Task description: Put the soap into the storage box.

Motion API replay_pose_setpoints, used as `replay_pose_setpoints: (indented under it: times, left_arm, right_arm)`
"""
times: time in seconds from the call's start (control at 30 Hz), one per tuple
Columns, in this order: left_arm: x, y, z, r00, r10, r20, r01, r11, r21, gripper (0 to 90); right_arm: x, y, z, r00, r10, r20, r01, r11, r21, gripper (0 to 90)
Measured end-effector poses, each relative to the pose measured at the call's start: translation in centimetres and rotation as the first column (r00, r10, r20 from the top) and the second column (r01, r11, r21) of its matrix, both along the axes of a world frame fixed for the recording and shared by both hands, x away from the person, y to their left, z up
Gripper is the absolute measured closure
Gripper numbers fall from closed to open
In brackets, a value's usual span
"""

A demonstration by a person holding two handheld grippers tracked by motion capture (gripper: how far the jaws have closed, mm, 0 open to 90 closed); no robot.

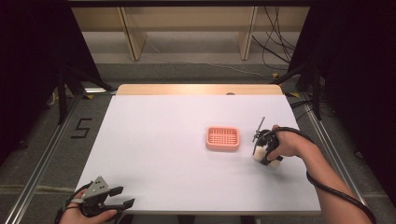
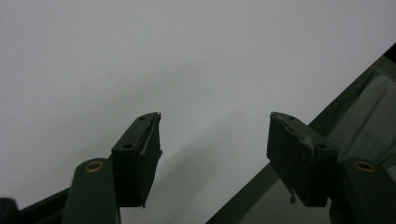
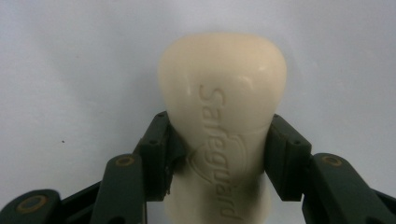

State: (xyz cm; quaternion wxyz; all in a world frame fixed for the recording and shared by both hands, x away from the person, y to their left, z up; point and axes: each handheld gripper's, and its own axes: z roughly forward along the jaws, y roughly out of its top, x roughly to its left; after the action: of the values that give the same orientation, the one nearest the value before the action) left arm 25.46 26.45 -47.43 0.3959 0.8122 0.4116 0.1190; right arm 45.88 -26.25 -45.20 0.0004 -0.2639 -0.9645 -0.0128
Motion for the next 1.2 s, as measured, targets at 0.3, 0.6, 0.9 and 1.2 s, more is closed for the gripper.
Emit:
replay_pose_setpoints:
  times: [0.3, 0.6, 0.9, 1.2]
  left_arm:
    - [0.0, 0.0, 0.1, 0.9998, -0.018, 0.003, 0.018, 0.9998, -0.008, 34.5]
    - [0.2, 0.2, 0.1, 0.9993, -0.033, 0.017, 0.033, 0.9991, 0.025, 34.5]
    - [0.0, 0.0, 0.1, 0.9999, -0.015, 0.005, 0.016, 0.9998, -0.012, 34.5]
    - [0.0, 0.1, 0.1, 0.9997, -0.023, 0.007, 0.023, 0.9997, 0.003, 34.5]
  right_arm:
    - [-0.2, -0.2, 0.7, 0.9998, 0.016, 0.010, -0.016, 0.9999, 0.005, 50.5]
    - [-0.4, 0.1, 1.1, 0.9998, 0.017, 0.007, -0.017, 0.9998, 0.012, 50.5]
    - [-0.3, 0.4, 1.8, 0.9987, 0.048, 0.018, -0.048, 0.9988, -0.006, 50.5]
    - [-0.2, 0.9, 2.3, 0.9963, 0.078, 0.038, -0.078, 0.9970, -0.004, 50.6]
